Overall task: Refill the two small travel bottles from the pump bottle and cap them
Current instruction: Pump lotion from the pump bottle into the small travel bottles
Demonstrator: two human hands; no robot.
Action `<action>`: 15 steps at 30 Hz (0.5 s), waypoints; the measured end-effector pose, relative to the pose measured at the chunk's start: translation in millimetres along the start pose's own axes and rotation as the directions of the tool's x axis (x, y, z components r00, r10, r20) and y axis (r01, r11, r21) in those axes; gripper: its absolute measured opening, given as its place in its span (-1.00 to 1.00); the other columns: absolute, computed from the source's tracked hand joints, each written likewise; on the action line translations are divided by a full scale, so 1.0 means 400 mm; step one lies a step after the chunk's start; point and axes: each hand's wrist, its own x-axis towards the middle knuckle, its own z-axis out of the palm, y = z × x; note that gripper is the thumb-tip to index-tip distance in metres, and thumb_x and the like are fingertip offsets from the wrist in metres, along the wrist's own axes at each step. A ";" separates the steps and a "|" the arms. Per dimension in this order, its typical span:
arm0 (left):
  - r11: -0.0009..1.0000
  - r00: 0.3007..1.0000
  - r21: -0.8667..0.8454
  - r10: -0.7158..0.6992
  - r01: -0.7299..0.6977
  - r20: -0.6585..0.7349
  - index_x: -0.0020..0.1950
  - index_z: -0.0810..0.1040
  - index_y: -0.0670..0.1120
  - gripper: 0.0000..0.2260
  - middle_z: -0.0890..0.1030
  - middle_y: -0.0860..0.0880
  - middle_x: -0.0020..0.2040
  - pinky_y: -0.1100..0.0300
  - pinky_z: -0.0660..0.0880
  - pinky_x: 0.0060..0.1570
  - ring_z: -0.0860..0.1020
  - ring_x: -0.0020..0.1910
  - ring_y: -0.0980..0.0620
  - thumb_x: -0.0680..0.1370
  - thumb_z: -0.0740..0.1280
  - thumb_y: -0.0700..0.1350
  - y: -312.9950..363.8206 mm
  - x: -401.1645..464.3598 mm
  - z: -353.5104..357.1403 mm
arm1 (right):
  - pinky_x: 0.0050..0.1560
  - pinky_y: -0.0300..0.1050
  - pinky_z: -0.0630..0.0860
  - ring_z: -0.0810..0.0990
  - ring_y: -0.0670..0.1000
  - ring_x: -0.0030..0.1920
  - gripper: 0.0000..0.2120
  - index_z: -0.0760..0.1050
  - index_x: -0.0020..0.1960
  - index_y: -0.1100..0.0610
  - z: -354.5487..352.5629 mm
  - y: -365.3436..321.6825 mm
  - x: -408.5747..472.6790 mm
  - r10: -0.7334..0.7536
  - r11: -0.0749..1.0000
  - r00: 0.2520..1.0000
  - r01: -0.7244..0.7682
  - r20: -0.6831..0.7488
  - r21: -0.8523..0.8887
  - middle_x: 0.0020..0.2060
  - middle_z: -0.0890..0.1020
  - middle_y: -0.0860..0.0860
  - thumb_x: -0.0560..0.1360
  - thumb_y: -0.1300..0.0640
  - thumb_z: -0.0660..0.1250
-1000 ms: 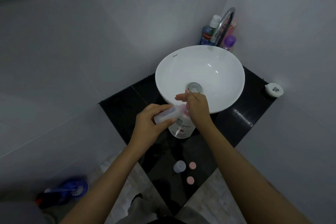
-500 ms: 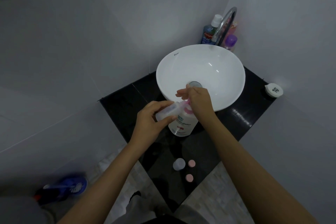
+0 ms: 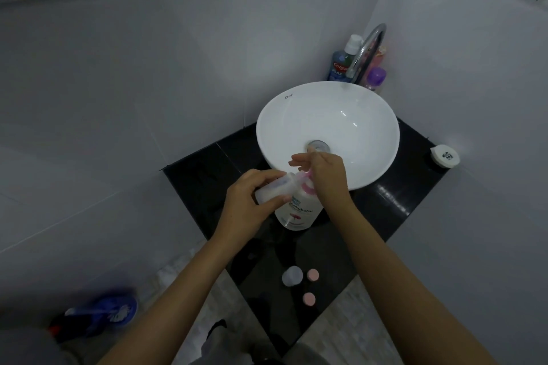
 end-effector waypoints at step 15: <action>1.000 1.000 0.020 0.024 -0.024 0.001 0.11 0.54 0.24 -0.69 0.57 0.21 0.01 0.50 0.46 -0.04 0.53 0.05 0.27 0.40 0.47 0.04 -0.004 0.011 0.000 | -0.20 -0.17 0.54 0.59 -0.11 -0.18 -0.62 0.65 -0.27 0.00 -0.005 0.003 0.002 -0.064 0.998 0.997 0.063 -0.034 -0.016 -0.30 0.65 -0.17 0.58 0.11 0.13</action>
